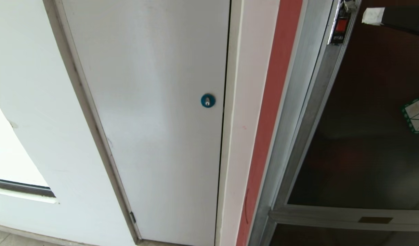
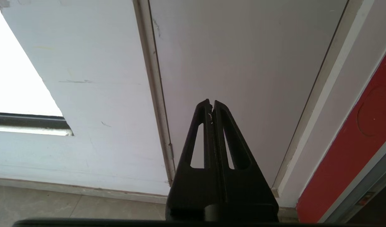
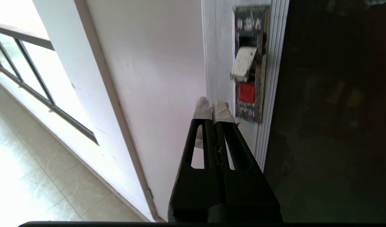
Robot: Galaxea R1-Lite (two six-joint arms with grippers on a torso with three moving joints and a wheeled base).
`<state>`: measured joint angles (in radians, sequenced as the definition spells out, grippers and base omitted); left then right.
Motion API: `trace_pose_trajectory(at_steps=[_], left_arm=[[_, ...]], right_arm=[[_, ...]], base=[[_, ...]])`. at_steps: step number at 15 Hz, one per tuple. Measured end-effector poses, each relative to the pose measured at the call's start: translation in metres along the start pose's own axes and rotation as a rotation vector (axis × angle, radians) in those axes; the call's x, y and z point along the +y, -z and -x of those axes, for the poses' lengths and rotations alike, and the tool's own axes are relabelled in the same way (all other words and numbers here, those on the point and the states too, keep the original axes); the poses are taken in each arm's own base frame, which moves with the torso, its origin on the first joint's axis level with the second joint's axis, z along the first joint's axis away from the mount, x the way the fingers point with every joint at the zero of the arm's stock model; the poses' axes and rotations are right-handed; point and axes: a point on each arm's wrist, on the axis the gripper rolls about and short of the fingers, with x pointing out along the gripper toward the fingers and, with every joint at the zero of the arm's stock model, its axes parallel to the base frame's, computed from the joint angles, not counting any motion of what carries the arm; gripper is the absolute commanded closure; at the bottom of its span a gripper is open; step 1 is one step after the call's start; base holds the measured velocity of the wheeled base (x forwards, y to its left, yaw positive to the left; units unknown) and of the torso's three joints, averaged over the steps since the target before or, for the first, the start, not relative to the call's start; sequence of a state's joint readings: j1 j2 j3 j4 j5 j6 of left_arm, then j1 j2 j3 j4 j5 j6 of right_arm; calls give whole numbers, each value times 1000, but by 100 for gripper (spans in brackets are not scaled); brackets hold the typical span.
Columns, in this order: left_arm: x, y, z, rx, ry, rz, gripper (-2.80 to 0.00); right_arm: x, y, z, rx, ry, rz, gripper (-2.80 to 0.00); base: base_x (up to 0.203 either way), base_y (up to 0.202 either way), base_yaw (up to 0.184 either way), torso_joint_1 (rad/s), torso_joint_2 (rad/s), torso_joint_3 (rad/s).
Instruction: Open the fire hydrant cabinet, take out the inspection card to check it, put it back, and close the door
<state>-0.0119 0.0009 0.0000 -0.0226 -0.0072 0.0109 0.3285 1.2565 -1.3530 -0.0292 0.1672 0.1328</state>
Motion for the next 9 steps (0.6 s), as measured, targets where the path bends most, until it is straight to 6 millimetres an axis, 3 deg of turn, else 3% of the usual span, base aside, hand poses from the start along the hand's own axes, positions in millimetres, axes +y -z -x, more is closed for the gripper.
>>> trace_pose_trajectory(at_steps=[9], left_arm=[[0,0,0,0,0,0,0]], right_arm=[[2,-24,-17,-26,-25,5,0]], base=[[0,0,0,0,0,0]])
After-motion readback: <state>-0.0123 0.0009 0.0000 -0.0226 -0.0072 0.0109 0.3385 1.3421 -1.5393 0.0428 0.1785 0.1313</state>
